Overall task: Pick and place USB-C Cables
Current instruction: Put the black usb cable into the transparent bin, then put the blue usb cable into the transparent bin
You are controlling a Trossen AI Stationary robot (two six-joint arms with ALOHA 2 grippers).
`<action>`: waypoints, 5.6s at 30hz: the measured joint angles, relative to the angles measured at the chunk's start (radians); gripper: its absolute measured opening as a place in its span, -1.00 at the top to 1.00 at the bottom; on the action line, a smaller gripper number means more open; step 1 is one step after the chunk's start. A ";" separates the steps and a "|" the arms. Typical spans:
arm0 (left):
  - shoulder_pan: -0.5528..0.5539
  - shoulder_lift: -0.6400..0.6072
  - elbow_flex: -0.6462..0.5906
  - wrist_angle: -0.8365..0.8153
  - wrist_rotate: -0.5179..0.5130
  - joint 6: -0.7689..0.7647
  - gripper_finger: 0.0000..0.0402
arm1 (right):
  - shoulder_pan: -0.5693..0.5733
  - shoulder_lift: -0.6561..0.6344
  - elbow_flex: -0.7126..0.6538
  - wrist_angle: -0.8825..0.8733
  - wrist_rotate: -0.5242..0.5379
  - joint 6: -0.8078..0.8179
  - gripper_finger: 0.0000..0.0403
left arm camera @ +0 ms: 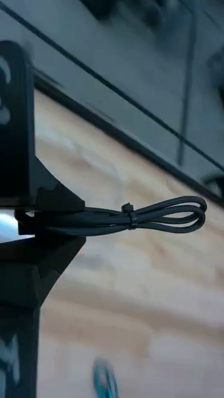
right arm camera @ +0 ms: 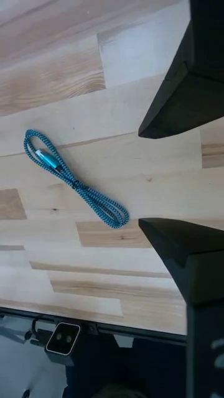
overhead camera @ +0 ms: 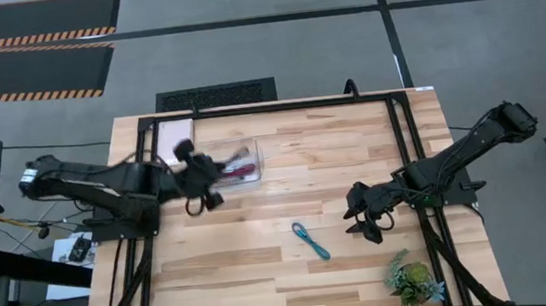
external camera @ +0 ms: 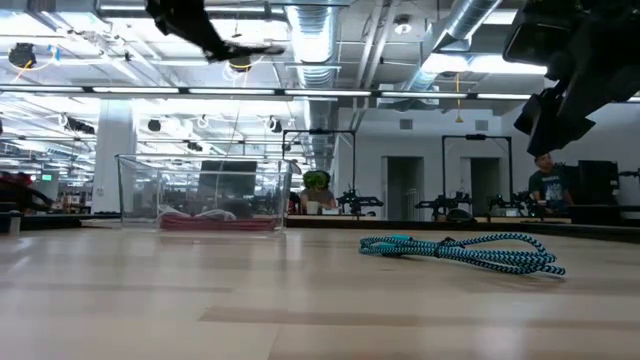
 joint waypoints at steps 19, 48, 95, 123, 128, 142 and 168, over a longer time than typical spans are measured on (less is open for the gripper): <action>0.387 -0.001 -0.279 -0.010 0.386 0.168 0.90 | 0.000 0.000 0.000 0.000 0.001 0.037 -0.21; 0.537 0.264 -0.310 0.049 0.628 0.416 0.87 | 0.000 0.000 0.000 -0.001 0.001 0.037 -0.21; 0.168 0.349 0.277 0.287 0.749 0.492 0.33 | 0.000 0.000 0.000 0.002 -0.001 0.065 -0.21; 0.046 0.899 0.278 0.647 0.861 0.735 -0.23 | 0.003 0.000 0.000 -0.001 -0.004 0.071 -0.21; 0.053 0.958 0.278 0.689 0.873 0.752 -0.21 | 0.002 0.000 0.000 -0.001 -0.004 0.071 -0.21; 0.077 1.016 0.293 0.642 0.875 0.699 -0.07 | 0.002 0.000 0.000 -0.002 -0.004 0.069 -0.21; 0.032 0.881 0.291 0.428 0.824 0.423 0.99 | 0.002 0.000 0.000 0.000 -0.004 0.064 -0.21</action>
